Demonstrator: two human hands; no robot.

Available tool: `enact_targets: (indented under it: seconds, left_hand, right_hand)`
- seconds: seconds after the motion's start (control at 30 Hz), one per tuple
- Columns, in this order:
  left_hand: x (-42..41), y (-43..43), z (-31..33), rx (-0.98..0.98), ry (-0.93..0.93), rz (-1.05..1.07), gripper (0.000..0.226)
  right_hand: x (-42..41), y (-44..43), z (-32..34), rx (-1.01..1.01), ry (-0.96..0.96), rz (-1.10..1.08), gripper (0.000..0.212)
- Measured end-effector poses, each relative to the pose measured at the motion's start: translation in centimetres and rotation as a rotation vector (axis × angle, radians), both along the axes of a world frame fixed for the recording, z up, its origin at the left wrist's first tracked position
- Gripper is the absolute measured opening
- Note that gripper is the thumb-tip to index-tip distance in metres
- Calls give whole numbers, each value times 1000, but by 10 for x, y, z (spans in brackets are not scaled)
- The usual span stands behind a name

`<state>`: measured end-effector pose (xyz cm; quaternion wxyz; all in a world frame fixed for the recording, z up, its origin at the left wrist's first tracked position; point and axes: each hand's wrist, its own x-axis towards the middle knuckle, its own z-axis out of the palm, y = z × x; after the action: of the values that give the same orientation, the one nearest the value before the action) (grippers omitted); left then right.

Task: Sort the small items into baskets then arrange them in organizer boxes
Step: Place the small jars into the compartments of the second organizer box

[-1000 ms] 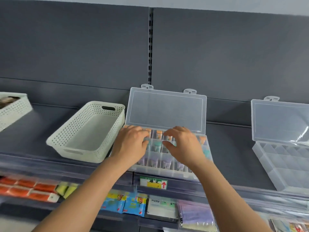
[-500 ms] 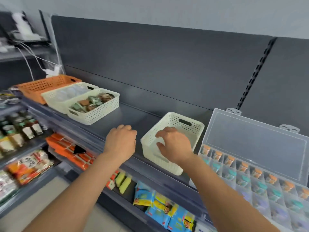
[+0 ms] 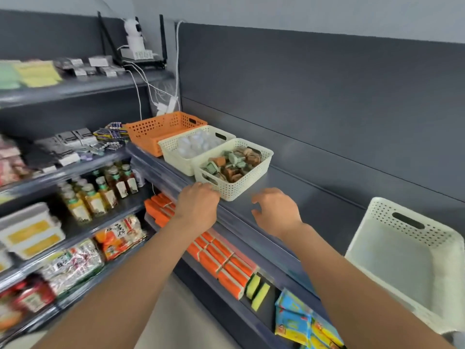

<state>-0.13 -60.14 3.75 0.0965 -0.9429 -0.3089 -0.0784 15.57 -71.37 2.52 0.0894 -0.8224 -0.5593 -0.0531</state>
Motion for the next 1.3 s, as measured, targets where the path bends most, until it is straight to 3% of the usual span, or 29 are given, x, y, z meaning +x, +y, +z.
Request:
enact_targets:
  seconds: [0.23, 0.5, 0.87, 1.07, 1.3]
  left_hand:
    - [-1, 73, -4, -34, -16, 54, 16]
    - [41, 154, -23, -131, -98, 54, 20]
    - [81, 207, -45, -296, -248, 60, 18]
    - [90, 220, -46, -393, -349, 35, 30]
    - [116, 229, -49, -396, -157, -40, 26]
  right_hand:
    - [7, 72, -3, -25, 25, -50, 34]
    - [53, 142, -18, 20, 13, -201, 22]
    - [82, 173, -45, 242, 307, -568, 42]
    - [85, 166, -52, 261, 455, -751, 33]
    - [69, 145, -54, 215, 403, -905, 24]
